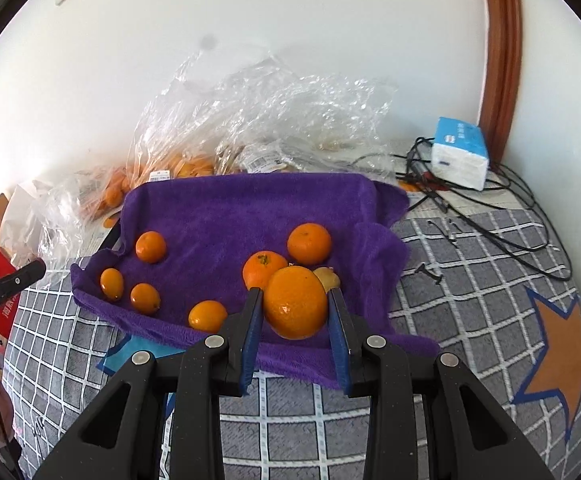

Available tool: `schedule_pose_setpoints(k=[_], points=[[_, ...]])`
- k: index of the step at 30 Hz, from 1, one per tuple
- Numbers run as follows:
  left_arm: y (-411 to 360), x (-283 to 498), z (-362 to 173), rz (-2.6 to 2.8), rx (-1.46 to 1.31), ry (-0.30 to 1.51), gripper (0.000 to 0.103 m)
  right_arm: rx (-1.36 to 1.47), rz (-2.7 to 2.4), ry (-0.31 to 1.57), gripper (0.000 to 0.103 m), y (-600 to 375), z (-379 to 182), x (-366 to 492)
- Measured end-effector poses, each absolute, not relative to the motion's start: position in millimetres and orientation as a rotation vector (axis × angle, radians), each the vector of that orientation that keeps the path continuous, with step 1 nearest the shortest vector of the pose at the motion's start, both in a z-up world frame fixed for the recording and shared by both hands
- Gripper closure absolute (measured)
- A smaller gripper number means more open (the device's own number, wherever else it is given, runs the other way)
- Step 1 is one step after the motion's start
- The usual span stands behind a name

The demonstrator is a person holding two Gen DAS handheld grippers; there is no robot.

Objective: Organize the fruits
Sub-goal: 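Carry the strawberry over the towel with the left tool while the right tool carries the orange, then release the strawberry onto the towel with the left tool while the right tool releases the orange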

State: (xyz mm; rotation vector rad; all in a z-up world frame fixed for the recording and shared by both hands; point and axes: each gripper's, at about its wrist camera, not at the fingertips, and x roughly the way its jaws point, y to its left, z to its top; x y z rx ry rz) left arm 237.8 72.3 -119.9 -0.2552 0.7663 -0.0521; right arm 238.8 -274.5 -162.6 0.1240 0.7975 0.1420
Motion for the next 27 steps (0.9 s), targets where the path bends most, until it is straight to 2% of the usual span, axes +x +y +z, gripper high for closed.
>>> schedule_pose_setpoints(k=[12,21,27], points=[[61,273,-139,-0.071,-0.244,0.812,0.082,0.174,0.246,0.948,0.071,-255,-217,282],[32,300,-157,-0.113,-0.238,0.869,0.082,0.134,0.26,0.957,0.071,-250,-219,281],[16,311,-168,-0.124,-0.216,0.906,0.082,0.099,0.25,0.928,0.064,-254,-213,271]])
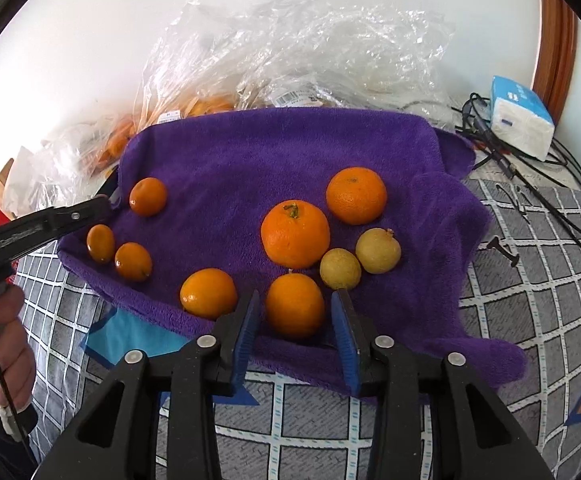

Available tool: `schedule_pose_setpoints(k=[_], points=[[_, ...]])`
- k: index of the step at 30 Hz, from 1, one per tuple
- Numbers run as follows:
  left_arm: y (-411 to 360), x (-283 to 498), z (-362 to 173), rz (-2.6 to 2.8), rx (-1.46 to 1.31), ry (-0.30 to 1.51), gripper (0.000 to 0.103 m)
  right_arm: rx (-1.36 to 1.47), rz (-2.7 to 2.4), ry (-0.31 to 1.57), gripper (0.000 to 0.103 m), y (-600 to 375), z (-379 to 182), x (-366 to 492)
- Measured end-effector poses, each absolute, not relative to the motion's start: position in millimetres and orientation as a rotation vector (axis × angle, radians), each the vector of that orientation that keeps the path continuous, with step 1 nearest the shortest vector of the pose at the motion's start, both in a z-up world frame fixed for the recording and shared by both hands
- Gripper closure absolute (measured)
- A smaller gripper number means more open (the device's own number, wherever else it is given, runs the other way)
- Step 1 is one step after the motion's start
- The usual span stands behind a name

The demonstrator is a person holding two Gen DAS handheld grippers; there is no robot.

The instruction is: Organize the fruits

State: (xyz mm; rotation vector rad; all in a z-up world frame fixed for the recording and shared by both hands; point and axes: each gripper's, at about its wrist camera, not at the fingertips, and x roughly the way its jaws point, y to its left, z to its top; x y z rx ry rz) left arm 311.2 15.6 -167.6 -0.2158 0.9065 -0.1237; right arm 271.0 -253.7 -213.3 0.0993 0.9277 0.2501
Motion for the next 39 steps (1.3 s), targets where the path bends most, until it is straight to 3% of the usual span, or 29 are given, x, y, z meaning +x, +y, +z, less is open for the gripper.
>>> schedule_pose_setpoints(k=[14,20,24,28,36,39], points=[[3,313,-178,-0.105,-0.16,0.938,0.081,0.074,0.168,0.914,0.063,-262,-208,261],[9,287,-158,-0.107,-0.154,0.911,0.059,0.05,0.137,0.892,0.063,-262,-193,247],[12,258,-138,-0.114,-0.135,0.876,0.055,0.032,0.098,0.865,0.058,-264,-173,229],[12,222,-114,-0.106,-0.114,0.818,0.044,0.05,0.065,0.834,0.054,-273,-148,206],[2,155,-79,-0.095,-0.067,0.74,0.031,0.032,0.019,0.765,0.053,-288,-105,151],[0,133,-71,-0.091,-0.073,0.715,0.026,0.056,0.014,0.743,0.041,-295,-97,130]])
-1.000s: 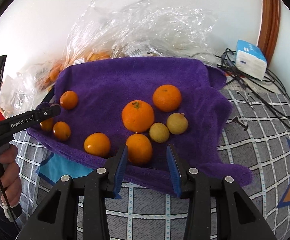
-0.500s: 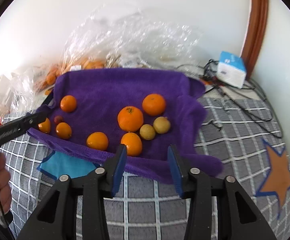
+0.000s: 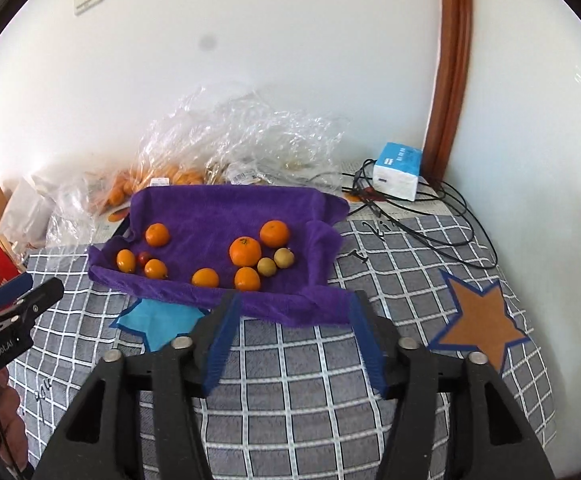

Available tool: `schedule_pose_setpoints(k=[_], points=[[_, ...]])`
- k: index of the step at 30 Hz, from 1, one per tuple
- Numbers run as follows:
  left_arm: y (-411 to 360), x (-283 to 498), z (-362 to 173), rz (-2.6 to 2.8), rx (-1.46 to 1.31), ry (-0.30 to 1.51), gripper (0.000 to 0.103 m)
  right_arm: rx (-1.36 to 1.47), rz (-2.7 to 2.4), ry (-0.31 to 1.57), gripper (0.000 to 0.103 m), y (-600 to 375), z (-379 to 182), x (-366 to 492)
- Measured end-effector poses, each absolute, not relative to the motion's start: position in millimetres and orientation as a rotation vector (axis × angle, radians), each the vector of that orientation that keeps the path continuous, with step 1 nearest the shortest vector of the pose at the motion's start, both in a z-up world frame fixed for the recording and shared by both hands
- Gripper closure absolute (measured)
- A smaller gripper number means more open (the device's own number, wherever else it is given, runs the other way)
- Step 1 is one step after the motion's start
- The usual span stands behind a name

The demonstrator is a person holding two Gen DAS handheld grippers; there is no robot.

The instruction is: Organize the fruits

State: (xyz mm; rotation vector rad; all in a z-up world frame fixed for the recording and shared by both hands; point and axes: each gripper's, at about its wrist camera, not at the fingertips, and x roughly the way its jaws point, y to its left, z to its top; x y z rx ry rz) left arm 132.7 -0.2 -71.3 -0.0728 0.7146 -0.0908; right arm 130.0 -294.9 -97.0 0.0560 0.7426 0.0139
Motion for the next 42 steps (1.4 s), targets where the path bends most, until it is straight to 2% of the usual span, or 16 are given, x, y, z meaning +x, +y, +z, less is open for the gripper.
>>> schedule_pose_setpoints(k=[2,4,11,19,42], points=[[-2,118,-66,-0.089,-0.078,0.697,0.02,0.049,0.016,0.721,0.036,-297,-94,114],[-4,107,-63,-0.083,-0.078,0.685,0.018,0.04,0.019,0.699,0.023,-298,-92,101],[-12,70,-50,-0.081,-0.069,0.637,0.009,0.039,0.013,0.656,0.01,-303,-83,65],[-19,42,-39,-0.071,-0.047,0.589,0.006,0.047,-0.016,0.641,0.006,-312,-78,37],[-24,31,-37,-0.056,-0.033,0.584,0.006,0.043,-0.028,0.631,0.005,-318,-75,22]])
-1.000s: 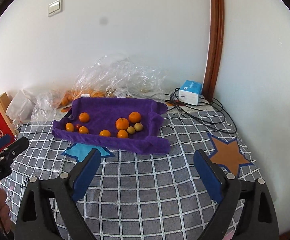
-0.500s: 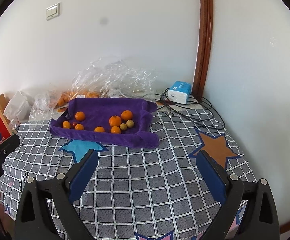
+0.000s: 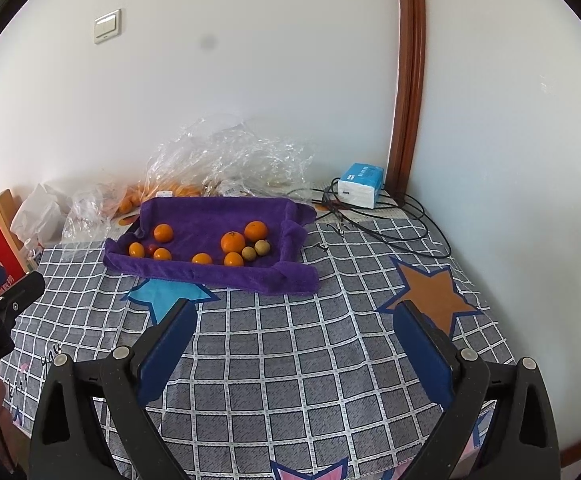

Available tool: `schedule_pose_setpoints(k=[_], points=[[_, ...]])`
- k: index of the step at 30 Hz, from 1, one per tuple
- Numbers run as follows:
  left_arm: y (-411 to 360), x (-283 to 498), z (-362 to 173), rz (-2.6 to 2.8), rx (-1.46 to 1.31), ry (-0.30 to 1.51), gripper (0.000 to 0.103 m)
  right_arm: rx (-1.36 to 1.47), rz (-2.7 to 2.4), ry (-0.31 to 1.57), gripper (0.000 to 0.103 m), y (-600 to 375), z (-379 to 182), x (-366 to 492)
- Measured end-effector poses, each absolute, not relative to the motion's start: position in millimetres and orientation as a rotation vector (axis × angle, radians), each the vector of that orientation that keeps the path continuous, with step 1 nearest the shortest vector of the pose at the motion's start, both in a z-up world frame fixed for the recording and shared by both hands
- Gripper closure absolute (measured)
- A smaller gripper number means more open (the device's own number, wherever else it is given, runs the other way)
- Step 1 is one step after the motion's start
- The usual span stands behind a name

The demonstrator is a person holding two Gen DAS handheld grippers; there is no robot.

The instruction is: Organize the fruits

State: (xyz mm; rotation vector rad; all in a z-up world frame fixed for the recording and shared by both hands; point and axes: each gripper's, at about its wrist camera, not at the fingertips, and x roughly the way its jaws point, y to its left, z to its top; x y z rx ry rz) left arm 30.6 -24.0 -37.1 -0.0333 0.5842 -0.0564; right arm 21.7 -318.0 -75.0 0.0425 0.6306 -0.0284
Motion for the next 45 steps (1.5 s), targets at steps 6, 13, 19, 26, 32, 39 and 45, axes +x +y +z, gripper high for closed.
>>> schedule_pose_setpoints(k=[6,13,19,26,32,39,45], points=[[-23,30,-37,-0.047,-0.034,0.587,0.006,0.046,-0.034,0.63,0.005,-318,-75,20],[-21,29,-36,-0.046,-0.038,0.584,0.006,0.039,-0.034,0.628,0.005,-316,-74,19],[-21,28,-36,-0.043,-0.036,0.585,0.006,0.032,-0.031,0.628,0.005,-314,-73,20],[-19,27,-35,-0.039,-0.042,0.582,0.006,0.032,-0.03,0.63,0.005,-313,-73,20],[-18,26,-34,-0.039,-0.045,0.578,0.006,0.029,-0.027,0.627,0.005,-311,-72,20],[-16,25,-33,-0.035,-0.049,0.579,0.006,0.028,-0.025,0.628,0.005,-310,-72,20],[-16,24,-33,-0.033,-0.049,0.577,0.006,0.021,-0.025,0.627,0.005,-308,-72,19]])
